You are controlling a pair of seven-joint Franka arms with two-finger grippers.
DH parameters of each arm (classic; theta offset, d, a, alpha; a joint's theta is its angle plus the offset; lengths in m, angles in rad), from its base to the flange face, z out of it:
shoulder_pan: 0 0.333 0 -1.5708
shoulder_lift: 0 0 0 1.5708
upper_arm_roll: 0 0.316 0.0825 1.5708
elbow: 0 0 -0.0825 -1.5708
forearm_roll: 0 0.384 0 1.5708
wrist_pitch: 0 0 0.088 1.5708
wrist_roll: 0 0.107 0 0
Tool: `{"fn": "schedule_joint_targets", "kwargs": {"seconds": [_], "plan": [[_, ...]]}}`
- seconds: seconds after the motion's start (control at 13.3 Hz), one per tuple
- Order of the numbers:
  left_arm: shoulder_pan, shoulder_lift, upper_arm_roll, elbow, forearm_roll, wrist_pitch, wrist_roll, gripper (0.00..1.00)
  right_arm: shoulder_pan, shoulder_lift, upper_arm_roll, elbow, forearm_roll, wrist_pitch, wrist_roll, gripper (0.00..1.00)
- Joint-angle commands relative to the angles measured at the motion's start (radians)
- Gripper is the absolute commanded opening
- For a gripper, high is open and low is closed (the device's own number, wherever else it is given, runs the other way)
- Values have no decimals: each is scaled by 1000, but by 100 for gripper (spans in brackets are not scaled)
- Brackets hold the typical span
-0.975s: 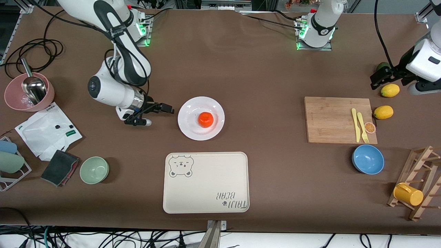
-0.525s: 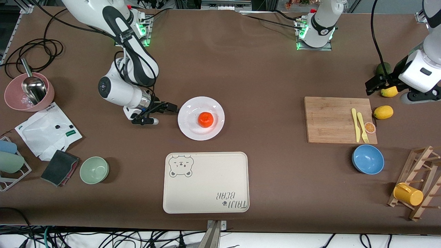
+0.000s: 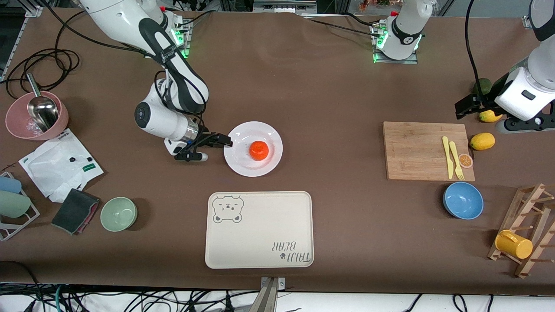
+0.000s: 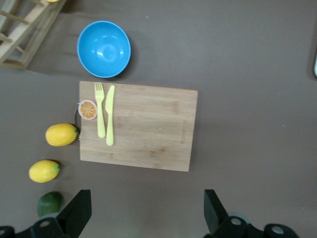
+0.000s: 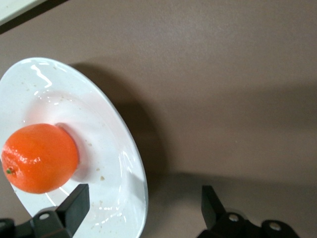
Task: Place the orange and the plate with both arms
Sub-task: 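Grasp the white plate rim with the right gripper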
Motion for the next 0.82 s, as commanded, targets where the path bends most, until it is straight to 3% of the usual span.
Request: {"fn": "schedule_joint_targets", "kwargs": {"seconds": [0.0, 0.22, 0.45, 0.6, 0.75], "plan": [[15, 14, 2, 30, -31, -19, 43, 100, 0, 47, 12, 56, 26, 8, -27, 100], [6, 17, 2, 33, -31, -19, 60, 100, 2, 70, 25, 81, 26, 10, -27, 99], [0, 18, 2, 35, -29, -19, 58, 100, 3, 81, 25, 90, 23, 10, -30, 86], [1, 20, 2, 35, -29, -19, 58, 100, 3, 105, 25, 110, 23, 10, -45, 70], [0, 20, 2, 35, -29, -19, 56, 100, 8, 119, 25, 127, 23, 7, -51, 44]]}}
